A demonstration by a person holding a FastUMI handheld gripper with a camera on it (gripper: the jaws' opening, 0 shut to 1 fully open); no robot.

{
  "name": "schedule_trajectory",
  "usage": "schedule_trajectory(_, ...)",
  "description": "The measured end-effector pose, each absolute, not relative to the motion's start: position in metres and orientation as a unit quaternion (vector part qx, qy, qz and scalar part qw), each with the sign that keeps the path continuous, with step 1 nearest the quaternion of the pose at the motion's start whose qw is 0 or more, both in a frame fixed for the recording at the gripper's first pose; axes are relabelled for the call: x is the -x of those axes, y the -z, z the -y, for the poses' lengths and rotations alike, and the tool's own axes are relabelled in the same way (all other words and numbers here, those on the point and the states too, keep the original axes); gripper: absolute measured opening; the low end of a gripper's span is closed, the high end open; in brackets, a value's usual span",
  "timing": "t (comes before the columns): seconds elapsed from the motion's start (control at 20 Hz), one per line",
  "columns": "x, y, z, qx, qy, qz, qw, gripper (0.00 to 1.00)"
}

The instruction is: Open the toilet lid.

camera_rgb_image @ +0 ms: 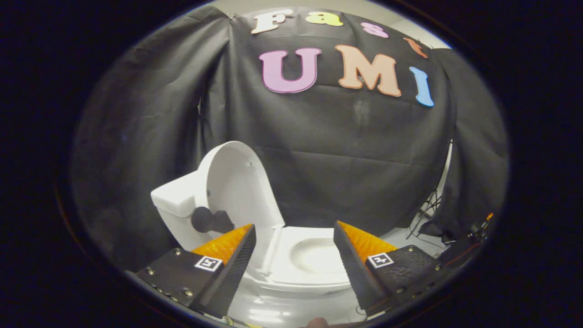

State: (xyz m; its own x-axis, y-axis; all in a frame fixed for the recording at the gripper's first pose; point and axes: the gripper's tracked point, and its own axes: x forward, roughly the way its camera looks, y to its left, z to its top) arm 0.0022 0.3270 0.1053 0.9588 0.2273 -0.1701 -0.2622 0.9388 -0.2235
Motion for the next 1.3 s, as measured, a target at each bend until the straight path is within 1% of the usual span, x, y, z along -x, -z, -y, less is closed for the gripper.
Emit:
schedule_trajectory(0.15, -0.005, -0.103, -0.285, 0.119, -0.101, -0.064, 0.986, 1.00)
schedule_trajectory(0.35, -0.005, -0.097, -0.246, 0.110, -0.096, -0.055, 0.988, 1.00)
schedule_trajectory(0.7, -0.004, -0.097, -0.203, 0.075, -0.126, -0.024, 0.989, 1.00)
schedule_trajectory(0.85, -0.009, -0.115, -0.176, 0.045, -0.115, 0.002, 0.992, 1.00)
schedule_trajectory(1.1, -0.016, -0.134, -0.143, 0.014, -0.103, 0.016, 0.994, 0.99)
schedule_trajectory(1.3, -0.024, -0.130, -0.116, 0.020, -0.078, 0.005, 0.997, 0.99)
